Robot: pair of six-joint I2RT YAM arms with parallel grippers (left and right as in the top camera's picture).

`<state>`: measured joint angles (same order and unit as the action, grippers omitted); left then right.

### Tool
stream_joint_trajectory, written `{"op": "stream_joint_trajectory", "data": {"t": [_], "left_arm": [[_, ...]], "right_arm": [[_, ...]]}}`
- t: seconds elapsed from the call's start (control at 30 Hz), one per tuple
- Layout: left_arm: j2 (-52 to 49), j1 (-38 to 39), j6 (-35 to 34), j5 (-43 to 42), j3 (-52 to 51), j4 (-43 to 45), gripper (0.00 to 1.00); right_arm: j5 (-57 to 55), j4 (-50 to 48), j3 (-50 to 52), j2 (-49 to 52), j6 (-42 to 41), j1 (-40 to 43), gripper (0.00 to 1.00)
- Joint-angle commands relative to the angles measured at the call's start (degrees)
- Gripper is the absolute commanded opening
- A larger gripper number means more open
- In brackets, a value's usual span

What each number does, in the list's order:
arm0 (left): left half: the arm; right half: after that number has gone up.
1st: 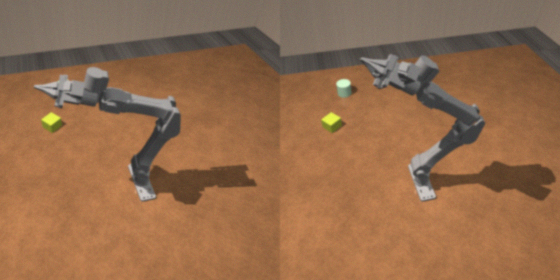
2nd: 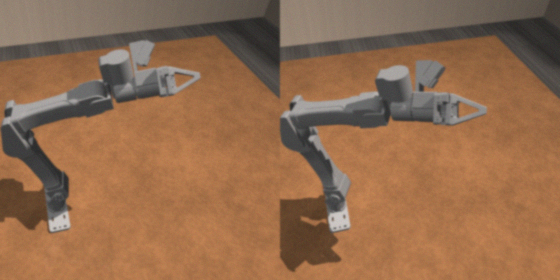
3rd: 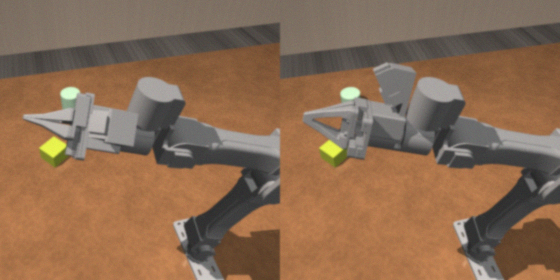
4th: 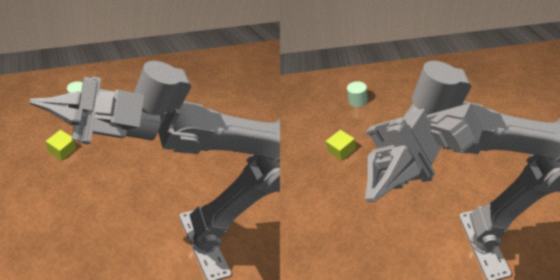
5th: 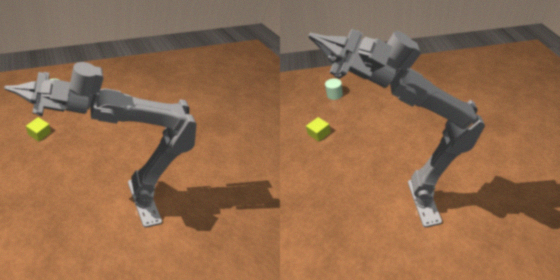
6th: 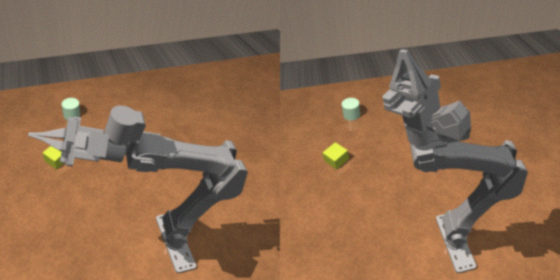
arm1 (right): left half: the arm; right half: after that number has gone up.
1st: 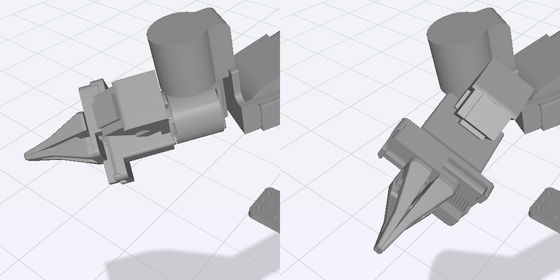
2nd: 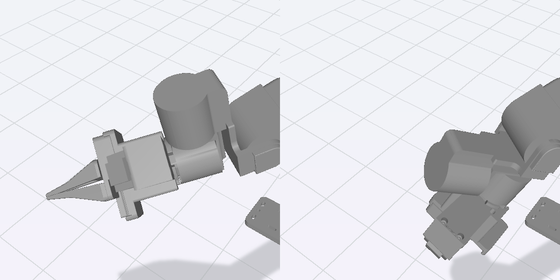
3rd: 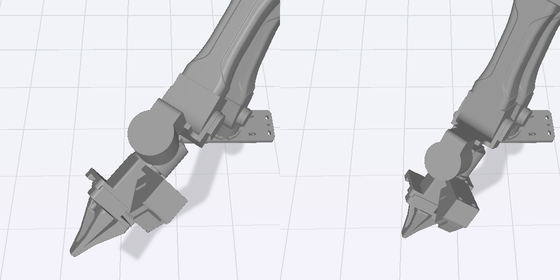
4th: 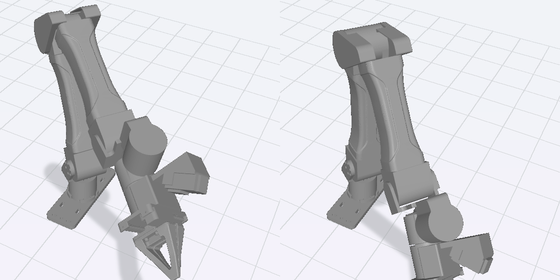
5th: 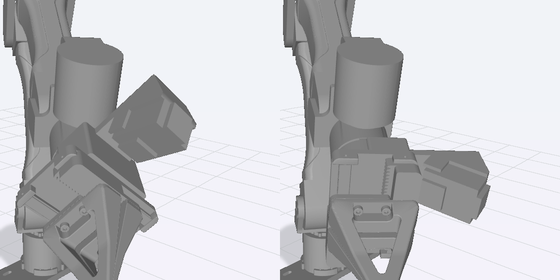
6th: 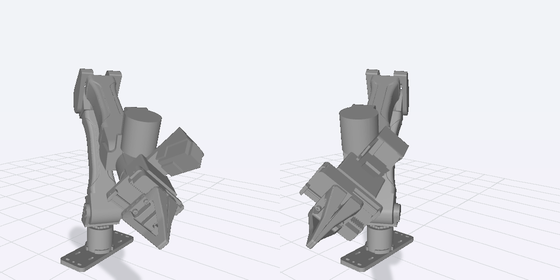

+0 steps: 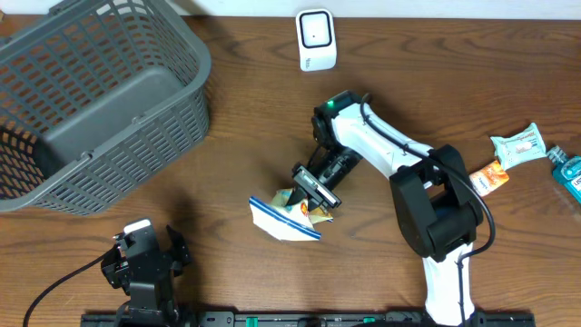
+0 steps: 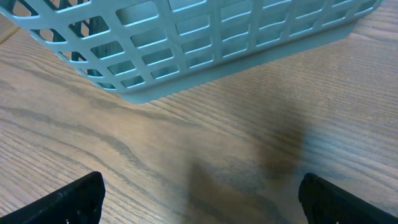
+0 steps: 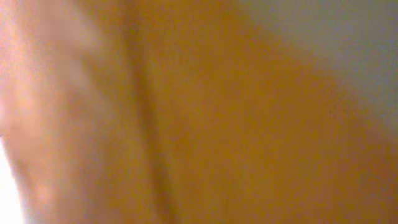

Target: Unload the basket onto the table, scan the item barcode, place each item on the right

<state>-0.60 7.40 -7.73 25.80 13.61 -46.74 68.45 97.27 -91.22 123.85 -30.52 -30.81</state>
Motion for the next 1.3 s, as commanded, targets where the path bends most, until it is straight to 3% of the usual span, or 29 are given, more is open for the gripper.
{"op": "stream_joint_trajectory", "data": {"t": [0.0, 0.2, 0.4, 0.97, 1.13, 1.27], "left_arm": [[0.35, 0.11, -0.52, 0.31, -1.09, -2.49, 1.00], [0.35, 0.11, -0.50, 0.31, -1.11, -2.49, 1.00], [0.35, 0.11, -0.50, 0.31, -1.11, -2.49, 1.00], [0.35, 0.11, -0.50, 0.31, -1.11, -2.49, 1.00], [0.35, 0.11, -0.50, 0.31, -1.11, -2.49, 1.00], [0.35, 0.11, -0.50, 0.31, -1.09, -2.49, 1.00]], "right_arm": [[5.81, 0.26, -0.07, -0.63, 0.33, 0.90, 0.01], [10.36, 0.26, -0.07, -0.63, 0.37, 0.94, 0.01], [10.19, 0.26, -0.07, -0.63, 7.93, 0.94, 0.01], [7.65, 0.26, -0.07, -0.63, 11.52, 3.52, 0.01], [-3.30, -3.74, -0.07, -0.63, 16.96, 4.33, 0.01], [-20.06, -10.64, -0.07, -0.63, 16.79, 4.48, 0.01]]}}
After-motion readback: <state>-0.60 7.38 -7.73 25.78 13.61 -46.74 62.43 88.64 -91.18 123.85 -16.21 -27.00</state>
